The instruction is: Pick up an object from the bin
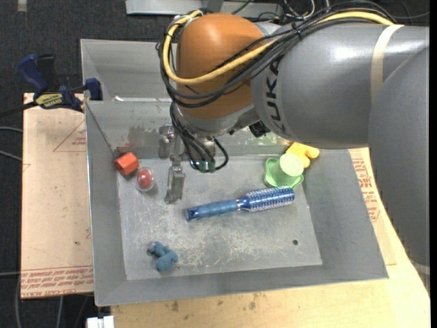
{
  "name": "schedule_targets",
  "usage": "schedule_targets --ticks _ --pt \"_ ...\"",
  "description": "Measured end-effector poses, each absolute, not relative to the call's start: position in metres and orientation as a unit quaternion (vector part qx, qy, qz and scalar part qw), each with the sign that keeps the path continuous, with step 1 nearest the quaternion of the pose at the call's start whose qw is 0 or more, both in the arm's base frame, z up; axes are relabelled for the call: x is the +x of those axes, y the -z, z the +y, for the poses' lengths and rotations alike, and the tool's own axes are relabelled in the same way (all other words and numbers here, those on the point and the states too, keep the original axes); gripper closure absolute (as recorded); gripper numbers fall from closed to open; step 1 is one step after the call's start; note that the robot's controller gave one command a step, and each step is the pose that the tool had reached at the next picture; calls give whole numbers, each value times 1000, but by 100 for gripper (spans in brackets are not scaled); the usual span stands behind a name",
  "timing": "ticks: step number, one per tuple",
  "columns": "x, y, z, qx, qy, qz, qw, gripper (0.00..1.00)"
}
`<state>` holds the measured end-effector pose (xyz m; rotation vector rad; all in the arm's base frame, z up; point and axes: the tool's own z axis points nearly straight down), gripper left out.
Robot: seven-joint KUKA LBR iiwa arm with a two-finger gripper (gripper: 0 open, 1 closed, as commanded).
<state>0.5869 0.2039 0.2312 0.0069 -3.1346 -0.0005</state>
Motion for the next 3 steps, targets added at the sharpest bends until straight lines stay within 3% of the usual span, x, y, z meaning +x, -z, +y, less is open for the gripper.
schedule_targets --ticks 1,2,3 --pt "599 -111 133 3 -1 -1000 3 0" --pt "596 -69 55 169 0 -986 1 0" --pt "597 -71 58 170 1 -985 -1 100"
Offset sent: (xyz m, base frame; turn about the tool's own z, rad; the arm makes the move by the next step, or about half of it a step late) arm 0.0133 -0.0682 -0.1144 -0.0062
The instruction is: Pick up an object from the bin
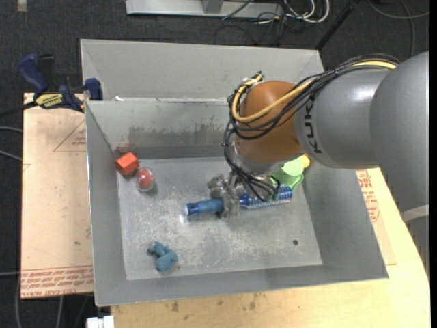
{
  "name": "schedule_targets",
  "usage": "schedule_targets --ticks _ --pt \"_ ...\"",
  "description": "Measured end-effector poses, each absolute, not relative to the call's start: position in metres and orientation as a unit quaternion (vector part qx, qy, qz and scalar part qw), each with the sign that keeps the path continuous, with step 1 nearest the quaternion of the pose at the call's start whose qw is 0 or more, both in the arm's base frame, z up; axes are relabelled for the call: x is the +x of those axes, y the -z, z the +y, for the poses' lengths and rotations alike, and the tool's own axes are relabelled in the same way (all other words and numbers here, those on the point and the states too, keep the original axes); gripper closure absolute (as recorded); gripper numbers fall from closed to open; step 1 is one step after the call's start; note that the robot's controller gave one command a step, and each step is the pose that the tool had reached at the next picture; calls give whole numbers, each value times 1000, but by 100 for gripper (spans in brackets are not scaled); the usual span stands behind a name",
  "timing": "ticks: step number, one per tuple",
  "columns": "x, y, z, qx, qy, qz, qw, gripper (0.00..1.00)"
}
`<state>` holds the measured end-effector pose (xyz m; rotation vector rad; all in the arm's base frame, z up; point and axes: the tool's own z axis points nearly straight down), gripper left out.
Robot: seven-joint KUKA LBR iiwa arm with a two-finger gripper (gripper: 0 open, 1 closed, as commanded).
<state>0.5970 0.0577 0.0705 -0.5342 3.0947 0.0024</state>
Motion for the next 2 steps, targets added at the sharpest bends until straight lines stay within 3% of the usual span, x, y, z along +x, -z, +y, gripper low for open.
schedule_targets --ticks 1,2 --pt "605 -192 74 -186 0 983 5 100" --pt "590 -292 68 -450 1 893 4 100"
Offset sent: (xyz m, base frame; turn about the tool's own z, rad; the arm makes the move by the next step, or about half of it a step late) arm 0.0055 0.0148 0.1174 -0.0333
